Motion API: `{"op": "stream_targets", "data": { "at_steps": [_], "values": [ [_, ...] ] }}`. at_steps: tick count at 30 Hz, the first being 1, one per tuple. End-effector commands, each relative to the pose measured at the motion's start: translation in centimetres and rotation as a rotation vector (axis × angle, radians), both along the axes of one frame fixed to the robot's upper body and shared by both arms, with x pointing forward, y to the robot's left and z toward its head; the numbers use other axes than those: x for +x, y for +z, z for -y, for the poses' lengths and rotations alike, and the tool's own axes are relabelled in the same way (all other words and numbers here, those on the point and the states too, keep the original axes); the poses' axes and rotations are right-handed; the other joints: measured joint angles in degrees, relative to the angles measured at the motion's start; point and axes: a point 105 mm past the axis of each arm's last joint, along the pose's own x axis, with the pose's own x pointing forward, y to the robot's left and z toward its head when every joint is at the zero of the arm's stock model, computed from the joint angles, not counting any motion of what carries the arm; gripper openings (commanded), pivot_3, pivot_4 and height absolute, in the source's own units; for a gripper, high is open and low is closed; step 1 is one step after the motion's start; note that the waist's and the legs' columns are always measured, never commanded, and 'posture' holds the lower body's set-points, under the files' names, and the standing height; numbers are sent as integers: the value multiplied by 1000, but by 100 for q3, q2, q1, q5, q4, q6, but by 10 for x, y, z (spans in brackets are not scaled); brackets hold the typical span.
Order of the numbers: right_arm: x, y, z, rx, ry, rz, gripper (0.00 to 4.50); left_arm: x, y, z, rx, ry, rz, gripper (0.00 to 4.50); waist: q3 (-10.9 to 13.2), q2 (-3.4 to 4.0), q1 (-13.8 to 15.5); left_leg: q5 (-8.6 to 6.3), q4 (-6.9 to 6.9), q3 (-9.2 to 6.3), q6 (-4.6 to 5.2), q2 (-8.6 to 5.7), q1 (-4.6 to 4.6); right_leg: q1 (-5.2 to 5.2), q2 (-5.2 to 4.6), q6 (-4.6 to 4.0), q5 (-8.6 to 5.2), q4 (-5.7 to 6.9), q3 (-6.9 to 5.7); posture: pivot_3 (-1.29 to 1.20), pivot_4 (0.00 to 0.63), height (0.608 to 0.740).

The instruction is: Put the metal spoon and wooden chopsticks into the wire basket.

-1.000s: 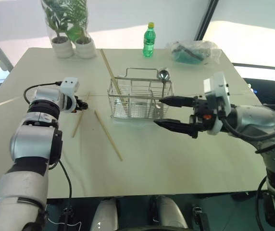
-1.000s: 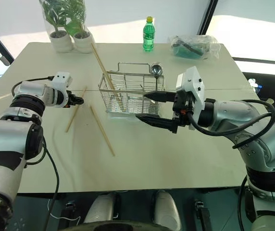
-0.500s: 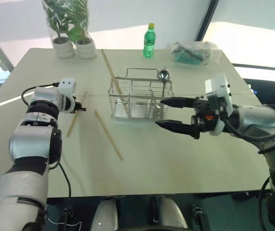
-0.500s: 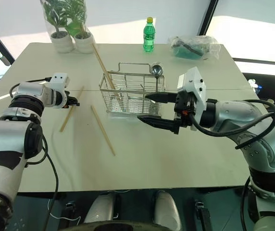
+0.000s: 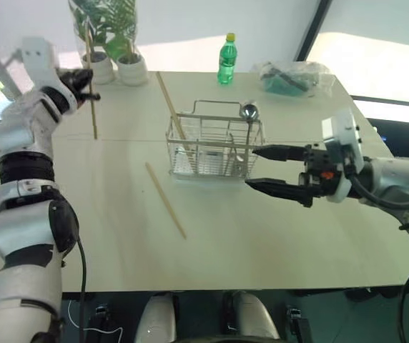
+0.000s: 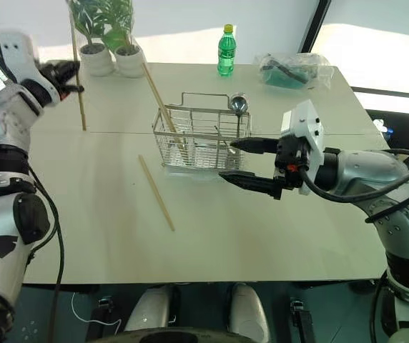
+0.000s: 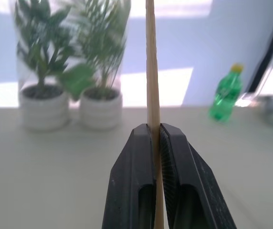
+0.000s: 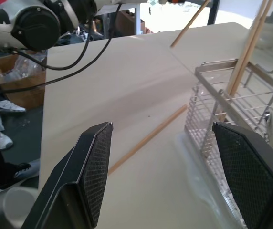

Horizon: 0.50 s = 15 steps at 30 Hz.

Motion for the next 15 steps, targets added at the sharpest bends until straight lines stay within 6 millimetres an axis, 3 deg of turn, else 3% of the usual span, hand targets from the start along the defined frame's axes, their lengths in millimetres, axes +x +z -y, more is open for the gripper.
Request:
{"op": "stream_targets", "data": {
  "at_steps": [1,4,7,11,15],
  "values": [
    [-2,10,4,5,-5,68,3450,-43,75,41,-56,-219,272,74,1,-2,-4,0,3,-2,0,0,1,3,0,0,0,0,0,0,150,717],
    [-1,9,2,11,-13,72,3450,-55,89,74,-81,-318,312,74,1,3,-10,0,4,-2,0,0,13,12,2,1,0,1,0,0,150,717],
    [0,9,1,23,-21,76,3450,-57,85,100,-67,-378,316,74,0,9,-9,0,1,-4,0,1,32,30,4,2,-1,1,0,0,150,717],
    [0,11,-1,39,-35,81,3450,-46,55,120,-36,-393,265,74,0,12,-19,0,1,-4,0,1,36,32,6,3,-1,1,0,0,150,717],
    [-2,13,1,50,-51,83,3450,-31,22,121,42,-279,276,74,1,12,-10,0,-2,-4,1,2,35,29,9,2,-1,1,0,0,150,717]
  ]
}}
